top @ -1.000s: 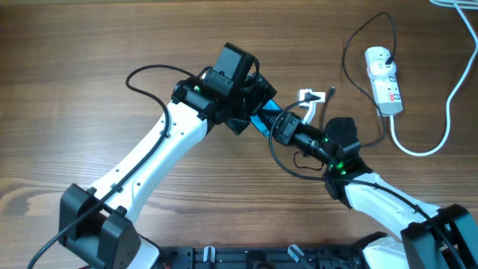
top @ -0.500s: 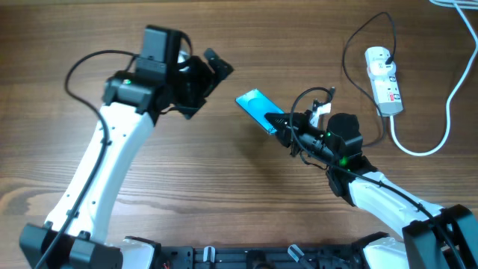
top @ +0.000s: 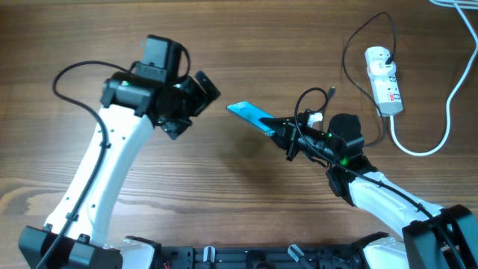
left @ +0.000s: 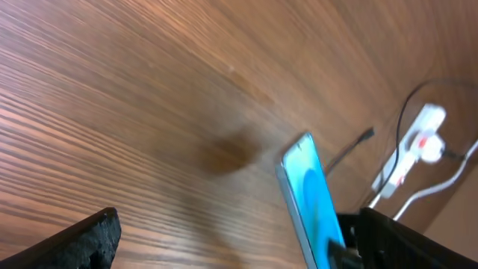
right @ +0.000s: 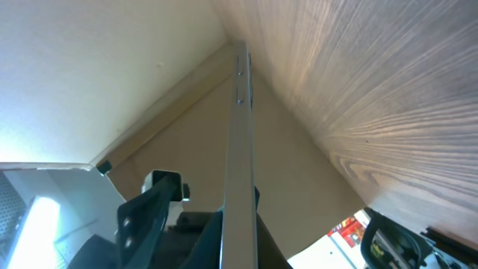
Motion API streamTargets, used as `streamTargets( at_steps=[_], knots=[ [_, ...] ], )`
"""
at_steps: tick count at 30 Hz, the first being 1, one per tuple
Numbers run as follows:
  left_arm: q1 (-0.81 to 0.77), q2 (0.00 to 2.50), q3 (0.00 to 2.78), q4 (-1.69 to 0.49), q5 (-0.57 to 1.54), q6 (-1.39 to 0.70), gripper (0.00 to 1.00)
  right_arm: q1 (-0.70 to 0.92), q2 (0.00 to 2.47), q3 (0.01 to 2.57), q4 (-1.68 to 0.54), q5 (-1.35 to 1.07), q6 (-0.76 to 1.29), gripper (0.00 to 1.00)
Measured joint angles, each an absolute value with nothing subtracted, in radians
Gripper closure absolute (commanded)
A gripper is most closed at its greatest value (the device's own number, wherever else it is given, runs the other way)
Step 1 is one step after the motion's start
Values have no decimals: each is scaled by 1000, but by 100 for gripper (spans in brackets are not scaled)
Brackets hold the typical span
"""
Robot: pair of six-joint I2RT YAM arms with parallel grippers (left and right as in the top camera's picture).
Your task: Plug charger to phone and switch on socket
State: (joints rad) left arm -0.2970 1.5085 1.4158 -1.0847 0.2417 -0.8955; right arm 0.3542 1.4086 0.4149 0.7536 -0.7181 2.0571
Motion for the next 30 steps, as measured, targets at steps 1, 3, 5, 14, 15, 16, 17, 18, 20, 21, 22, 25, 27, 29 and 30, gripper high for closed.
streamTargets(
  at_steps=[1, 3, 5, 14, 15, 16, 17, 18, 20, 21, 22, 25, 27, 29, 30],
  knots=[
    [-317, 1512, 1416, -1084, 255, -896, 0, 354, 1409, 415, 747, -719, 2058, 96],
    [-358, 1521, 1416, -1083, 288, -907, 0, 354, 1409, 415, 744, -720, 2061, 96],
    [-395, 1534, 1416, -1081, 322, -942, 0, 354, 1409, 415, 744, -728, 2064, 96],
    [-440, 1569, 1337, -889, 426, -1037, 0, 354, 1409, 415, 741, -764, 2064, 96],
    [-440, 1574, 1308, -845, 447, -1047, 0, 354, 1409, 415, 739, -764, 2064, 96],
    [-440, 1575, 1291, -812, 459, -1056, 0, 354, 1409, 415, 739, -764, 2064, 96],
    [-440, 1585, 1246, -752, 495, -1068, 1, 354, 1409, 415, 738, -767, 2064, 96],
    [-440, 1588, 1224, -721, 510, -1080, 2, 354, 1409, 415, 737, -767, 2064, 96],
    [-440, 1589, 1203, -690, 532, -1102, 9, 354, 1409, 415, 737, -774, 2064, 96],
    [-440, 1589, 1201, -683, 537, -1112, 16, 354, 1409, 415, 737, -779, 2064, 96],
    [-440, 1590, 1201, -675, 545, -1121, 23, 354, 1409, 415, 736, -785, 2064, 95],
    [-440, 1590, 1201, -665, 553, -1155, 35, 354, 1409, 415, 736, -799, 2064, 96],
    [-440, 1590, 1201, -661, 552, -1169, 42, 353, 1409, 415, 738, -804, 2064, 96],
    [-440, 1590, 1199, -662, 552, -1182, 52, 352, 1409, 415, 739, -804, 2064, 96],
    [-440, 1590, 1196, -662, 552, -1190, 54, 352, 1409, 415, 740, -804, 2064, 96]
  ],
)
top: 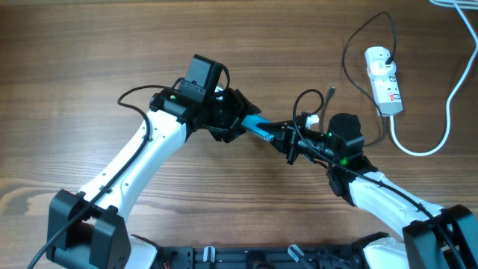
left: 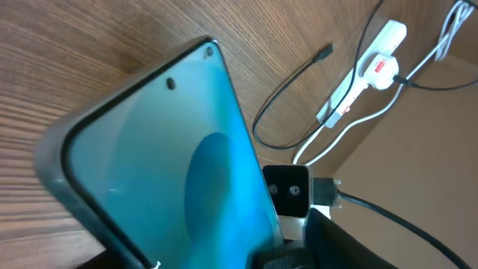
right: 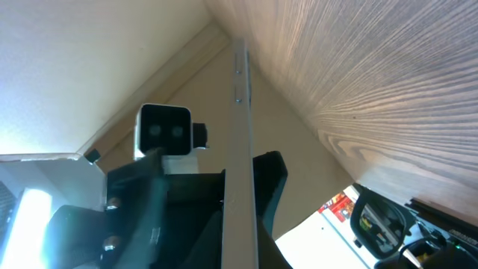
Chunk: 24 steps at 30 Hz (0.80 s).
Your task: Plug charger to phone and switch on socket
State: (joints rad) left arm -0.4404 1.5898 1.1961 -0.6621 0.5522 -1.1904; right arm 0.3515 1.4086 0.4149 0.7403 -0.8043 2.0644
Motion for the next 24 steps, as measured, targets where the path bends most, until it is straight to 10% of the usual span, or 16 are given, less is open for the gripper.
streamTargets(
  at_steps=[5, 14, 24],
  knots=[
    [-440, 1590, 1146, -571, 556, -1234, 56, 348, 1409, 415, 740, -804, 2065, 96],
    [-439, 1590, 1085, -487, 573, -1302, 89, 347, 1409, 415, 740, -809, 2079, 96],
    [-428, 1590, 1085, -440, 586, -1417, 96, 341, 1408, 416, 752, -785, 2113, 96]
  ],
)
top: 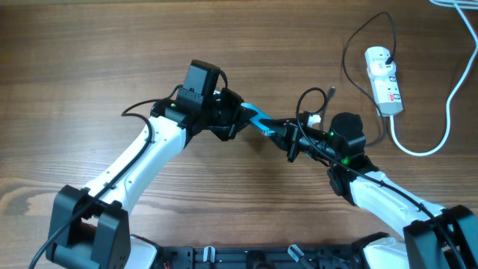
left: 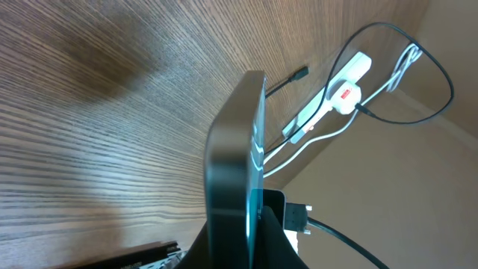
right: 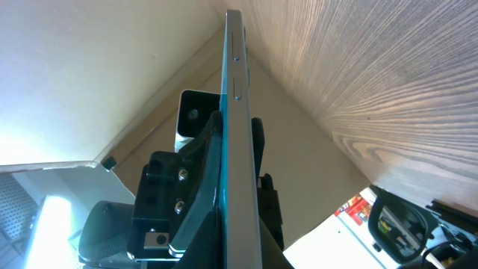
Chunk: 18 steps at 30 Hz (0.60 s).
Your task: Plug charger to phone and switch on socket
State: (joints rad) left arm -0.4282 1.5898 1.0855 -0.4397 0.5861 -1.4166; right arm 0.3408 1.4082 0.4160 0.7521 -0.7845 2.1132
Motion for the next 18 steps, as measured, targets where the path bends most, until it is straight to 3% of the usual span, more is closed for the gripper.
streamTargets(
  at_steps=[1, 9, 11, 16, 18],
  knots=[
    [-427, 1590, 1085, -439, 588, -1417, 96, 341, 1408, 416, 752, -785, 2113, 94],
    [-383, 1591, 1085, -437, 593, -1302, 96, 349, 1408, 418, 717, -831, 2064, 41],
    [-348, 1591, 1085, -437, 595, -1243, 96, 349, 1408, 420, 666, -836, 2054, 33],
    [-278, 1592, 1082, -443, 633, -1121, 96, 349, 1408, 425, 525, -826, 1971, 32],
    [-252, 1594, 1075, -444, 672, -1074, 96, 349, 1408, 426, 494, -800, 1832, 21]
  ],
)
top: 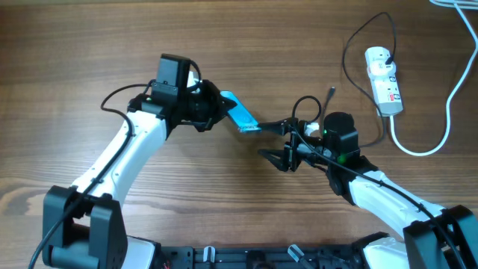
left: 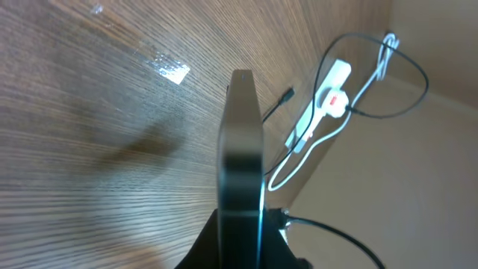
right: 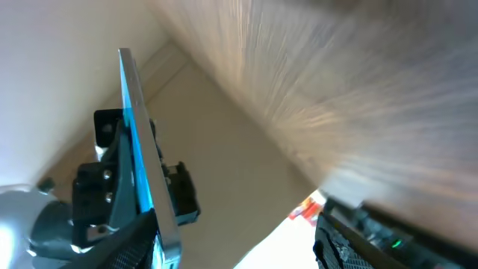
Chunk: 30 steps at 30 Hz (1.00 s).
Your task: Plug charger to phone and switch on socket
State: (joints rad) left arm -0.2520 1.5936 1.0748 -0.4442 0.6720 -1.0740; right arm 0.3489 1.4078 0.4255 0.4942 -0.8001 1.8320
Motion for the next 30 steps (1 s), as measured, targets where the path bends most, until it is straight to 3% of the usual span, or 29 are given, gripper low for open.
streamTargets(
  at_steps=[2, 3, 6, 9, 15, 22, 27, 30],
  knots=[
    [-233, 1594, 1073, -443, 729, -1029, 96, 349, 1408, 426, 482, -757, 1631, 4],
    [-226, 1594, 1072, -440, 762, -993, 96, 349, 1408, 425, 463, -725, 1447, 1],
    [-218, 1594, 1072, -440, 874, -896, 96, 350, 1408, 426, 416, -657, 1138, 1],
    [-218, 1594, 1072, -448, 919, -815, 96, 350, 1408, 426, 389, -599, 959, 2],
    [-218, 1594, 1072, -477, 931, -707, 96, 253, 1408, 427, 363, -486, 807, 16],
    [-223, 1594, 1072, -482, 858, -685, 96, 155, 1411, 629, 41, -155, 645, 13],
    [-254, 1594, 1072, -482, 815, -682, 96, 155, 1514, 810, -4, 47, 558, 14],
    [-275, 1594, 1072, -482, 808, -681, 96, 155, 1662, 878, -8, 106, 543, 19]
  ],
)
